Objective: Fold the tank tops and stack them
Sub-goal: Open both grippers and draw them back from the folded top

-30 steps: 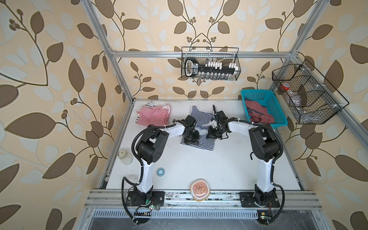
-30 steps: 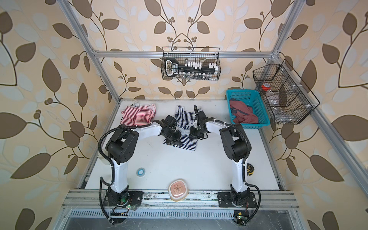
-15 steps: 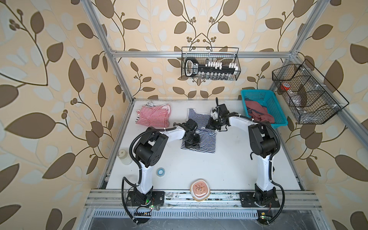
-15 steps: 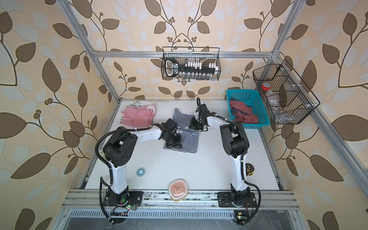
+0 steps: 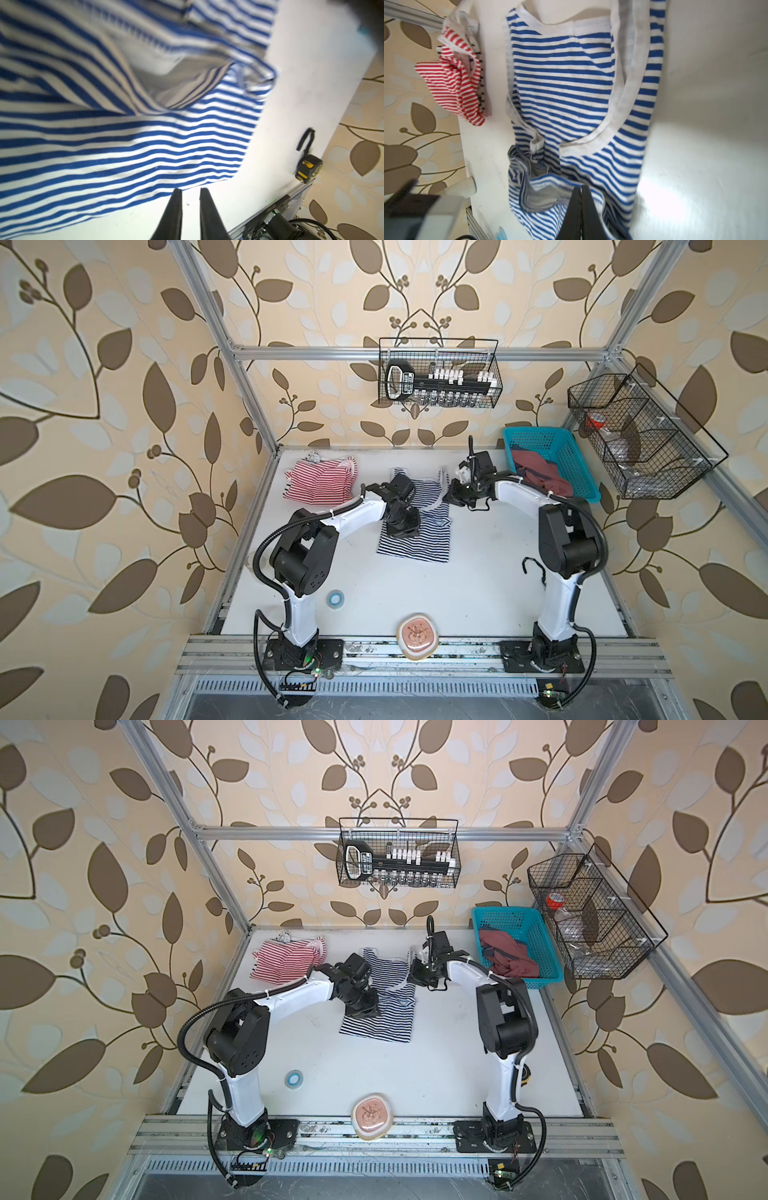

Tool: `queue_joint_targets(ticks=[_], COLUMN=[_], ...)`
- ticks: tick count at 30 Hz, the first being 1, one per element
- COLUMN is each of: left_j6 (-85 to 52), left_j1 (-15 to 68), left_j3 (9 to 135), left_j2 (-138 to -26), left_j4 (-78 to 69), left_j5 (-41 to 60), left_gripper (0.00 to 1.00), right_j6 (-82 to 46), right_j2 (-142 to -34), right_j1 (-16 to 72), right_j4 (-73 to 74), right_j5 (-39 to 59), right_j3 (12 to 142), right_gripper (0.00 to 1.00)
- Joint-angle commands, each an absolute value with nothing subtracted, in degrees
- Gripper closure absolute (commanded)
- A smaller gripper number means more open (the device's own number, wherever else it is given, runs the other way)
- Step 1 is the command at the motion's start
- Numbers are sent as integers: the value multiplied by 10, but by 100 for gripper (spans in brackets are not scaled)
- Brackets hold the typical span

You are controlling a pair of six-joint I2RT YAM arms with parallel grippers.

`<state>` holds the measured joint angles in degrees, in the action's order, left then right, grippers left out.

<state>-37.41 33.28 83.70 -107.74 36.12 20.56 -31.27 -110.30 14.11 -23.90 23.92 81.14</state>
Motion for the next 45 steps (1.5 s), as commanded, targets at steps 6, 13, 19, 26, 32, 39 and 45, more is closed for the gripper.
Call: queue_joint_targets(ticks=[6,13,19,26,32,39,45], left_j6=[-280,-267,-267,-261,-263,-261,-256], left_j1=[245,202,200,199,199,199,199], left_j3=[900,899,942,974,977,979,990], left_j2=[-1086,-1131,-1184,-1232,-1244,-1214,-1173], left_j4=[449,398,378,393,395,416,455], left_j5=[182,213,237,225,214,185,148], left_gripper=[75,63,61,63,88,100,100], right_j6=[-263,-278,-286,-290,-292,-294,-295], right_j2=[-968,-925,-922,-921,-915,-905,-892], right_j1=[149,151,176,188,191,197,201], right_j4=[-275,-240,-227,-220,-220,-222,-227], right_j5=[205,229,235,236,236,231,227], right_j3=[666,563,532,508,503,492,485], right_gripper=[74,68,66,63,61,61,62])
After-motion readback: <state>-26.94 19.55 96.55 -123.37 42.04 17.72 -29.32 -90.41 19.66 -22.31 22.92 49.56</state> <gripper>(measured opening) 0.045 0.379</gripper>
